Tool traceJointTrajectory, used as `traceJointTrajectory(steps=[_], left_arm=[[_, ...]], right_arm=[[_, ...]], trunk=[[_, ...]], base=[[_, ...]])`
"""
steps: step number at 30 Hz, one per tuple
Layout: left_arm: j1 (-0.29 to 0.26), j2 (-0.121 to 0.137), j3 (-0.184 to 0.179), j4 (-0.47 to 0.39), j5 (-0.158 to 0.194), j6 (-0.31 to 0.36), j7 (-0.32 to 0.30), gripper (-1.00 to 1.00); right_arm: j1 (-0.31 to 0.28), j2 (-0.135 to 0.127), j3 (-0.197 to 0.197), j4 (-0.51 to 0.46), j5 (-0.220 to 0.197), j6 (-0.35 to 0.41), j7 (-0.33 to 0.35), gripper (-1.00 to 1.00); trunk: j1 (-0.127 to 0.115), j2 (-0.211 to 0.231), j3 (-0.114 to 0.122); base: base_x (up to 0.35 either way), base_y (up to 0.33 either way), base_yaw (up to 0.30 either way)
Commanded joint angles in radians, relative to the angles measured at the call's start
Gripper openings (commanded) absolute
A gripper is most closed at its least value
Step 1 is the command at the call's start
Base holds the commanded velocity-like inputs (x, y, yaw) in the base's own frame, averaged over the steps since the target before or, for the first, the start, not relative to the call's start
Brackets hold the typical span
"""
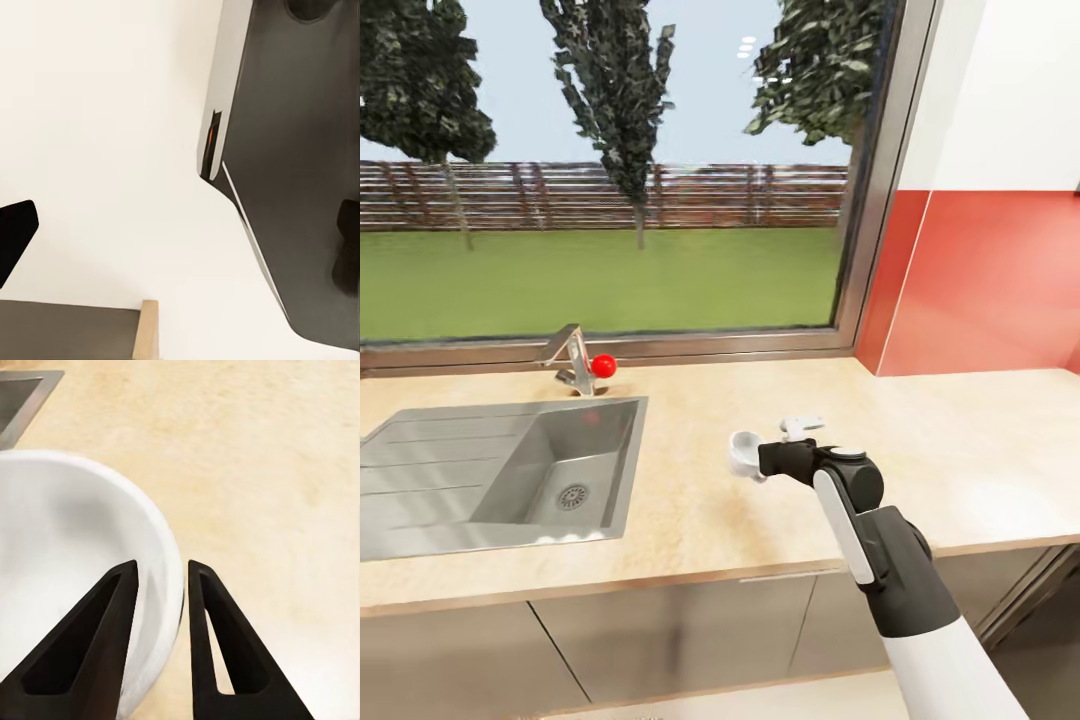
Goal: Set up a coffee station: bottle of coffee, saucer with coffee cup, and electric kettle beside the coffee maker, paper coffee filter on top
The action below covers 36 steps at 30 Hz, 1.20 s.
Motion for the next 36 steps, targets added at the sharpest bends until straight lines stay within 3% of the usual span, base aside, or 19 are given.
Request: traceJointTrajectory(steps=[1,16,29,36], left_arm=[[0.001,0.000,0.006,-0.001,0.002,-0.005,-0.005,1.00],[0.001,-0.001,0.008,-0.001,0.001,-0.012,-0.005,1.00],[0.001,-0.001,0.009,-0.002,0.000,-0.012,-0.005,1.00],[0.001,-0.001,0.009,-0.001,0.000,-0.011,-0.005,1.00]], right_arm=[[-0.001,0.000,0.001,-0.001,-0.009,0.004,-0.005,-1.00],[-0.001,0.000,0.001,0.000,-0.010,0.002,-0.004,-1.00],[-0.001,0.000,0.001,0.000,-0.010,0.002,-0.004,-1.00],[-0.001,0.000,0.001,0.000,-0.010,0.002,-0.004,-1.00]], trunk=[[0.000,-0.001,-0.001],[0.000,-0.001,-0.001],[0.000,-0.001,-0.001],[0.000,-0.001,-0.001]], base=[[0.000,0.000,0.277],[-0.006,0.006,0.279],[-0.087,0.247,0.279],[-0.001,0.050,0.279]])
